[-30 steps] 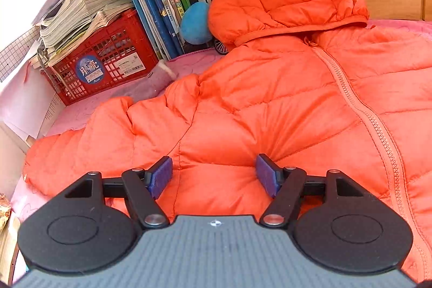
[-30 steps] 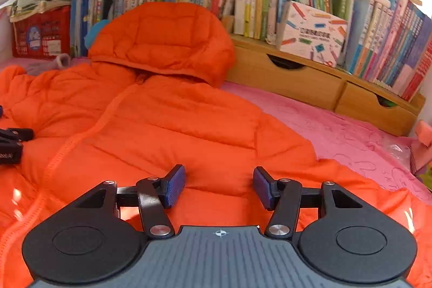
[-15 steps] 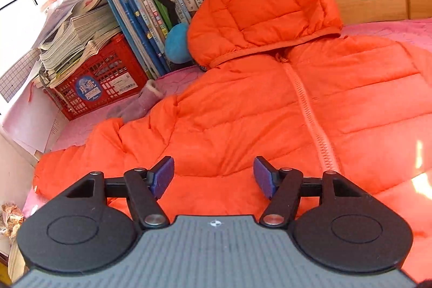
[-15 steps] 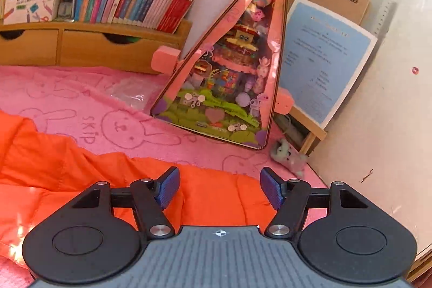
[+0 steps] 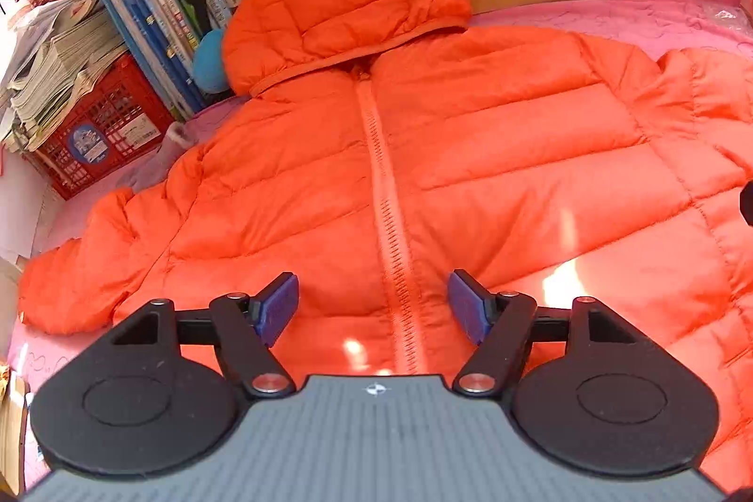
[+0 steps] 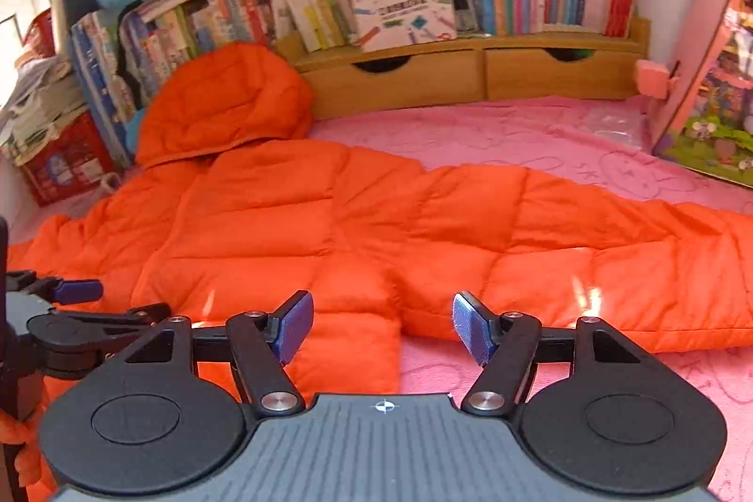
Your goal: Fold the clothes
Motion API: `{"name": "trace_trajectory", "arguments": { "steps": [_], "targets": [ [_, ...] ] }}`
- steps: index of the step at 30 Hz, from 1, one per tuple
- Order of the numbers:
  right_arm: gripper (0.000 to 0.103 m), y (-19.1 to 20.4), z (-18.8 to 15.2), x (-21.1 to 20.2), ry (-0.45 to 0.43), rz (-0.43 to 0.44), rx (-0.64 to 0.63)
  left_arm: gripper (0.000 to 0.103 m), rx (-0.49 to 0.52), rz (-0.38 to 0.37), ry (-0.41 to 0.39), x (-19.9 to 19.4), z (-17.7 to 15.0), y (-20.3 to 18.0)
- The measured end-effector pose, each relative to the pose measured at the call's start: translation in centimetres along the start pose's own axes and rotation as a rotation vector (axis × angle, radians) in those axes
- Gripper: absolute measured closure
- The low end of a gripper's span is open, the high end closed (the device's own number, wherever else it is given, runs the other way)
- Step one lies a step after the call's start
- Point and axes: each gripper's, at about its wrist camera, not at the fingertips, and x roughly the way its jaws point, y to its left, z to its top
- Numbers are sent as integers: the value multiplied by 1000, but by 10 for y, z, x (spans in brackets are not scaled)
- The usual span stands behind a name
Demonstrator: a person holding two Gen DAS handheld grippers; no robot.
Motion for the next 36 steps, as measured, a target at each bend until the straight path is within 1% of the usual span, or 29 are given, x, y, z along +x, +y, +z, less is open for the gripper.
{"name": "trace_trajectory", "arguments": {
  "steps": [1, 2, 3, 5, 6, 9, 11, 12, 15, 19, 24, 25, 29, 32, 36],
  "targets": [
    [37, 14, -4, 0, 14, 34, -43, 26, -19, 9, 21, 1, -4, 10],
    [37, 28, -8, 0, 30, 67, -84, 20, -37, 4, 37, 2, -9, 22],
    [37, 40, -13, -1, 52, 86, -113, 18, -55, -2, 53, 2, -14, 34],
    [37, 57, -20, -6, 110, 100, -150, 18, -53, 34, 102, -1, -20, 49],
    [37, 64, -22, -9, 138, 102, -164, 18, -67, 29, 140, -4, -22, 59],
    [36, 83, -28, -25, 232, 100, -204, 21, -121, -30, 264, -20, -26, 82],
    [35, 92, -31, -39, 265, 84, -218, 21, -131, -67, 309, -34, -29, 90],
    [34, 97, -32, -46, 278, 75, -222, 21, -138, -98, 330, -43, -31, 93],
    [31, 111, -34, -67, 313, 44, -224, 21, -137, -156, 365, -64, -37, 103],
    [27, 128, -34, -83, 352, 10, -176, 21, -100, -205, 374, -81, -43, 114],
    [26, 151, -37, -96, 377, -42, -145, 20, -85, -295, 390, -92, -51, 130],
    [25, 152, -39, -97, 387, -40, -146, 20, -75, -306, 391, -92, -54, 132],
    [22, 154, -46, -101, 426, -34, -151, 20, -55, -331, 422, -90, -64, 141],
    [21, 155, -51, -103, 456, -29, -154, 20, -66, -347, 460, -89, -74, 144],
    [20, 157, -57, -107, 496, -23, -158, 20, -94, -329, 496, -96, -86, 142]
  ]
}}
